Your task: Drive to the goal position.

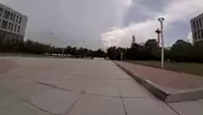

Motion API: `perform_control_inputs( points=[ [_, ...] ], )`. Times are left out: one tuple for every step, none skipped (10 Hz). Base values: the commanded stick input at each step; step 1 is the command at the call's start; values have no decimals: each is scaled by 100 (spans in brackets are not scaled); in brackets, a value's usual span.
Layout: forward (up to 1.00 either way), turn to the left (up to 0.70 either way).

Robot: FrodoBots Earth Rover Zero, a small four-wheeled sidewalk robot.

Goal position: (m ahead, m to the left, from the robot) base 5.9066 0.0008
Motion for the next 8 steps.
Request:
perform_control_inputs(
  points=[
    [100,-3],
    [100,-1],
    [100,0],
    [100,0],
    [100,0],
    [100,0],
    [100,0],
    [100,0]
  ],
)
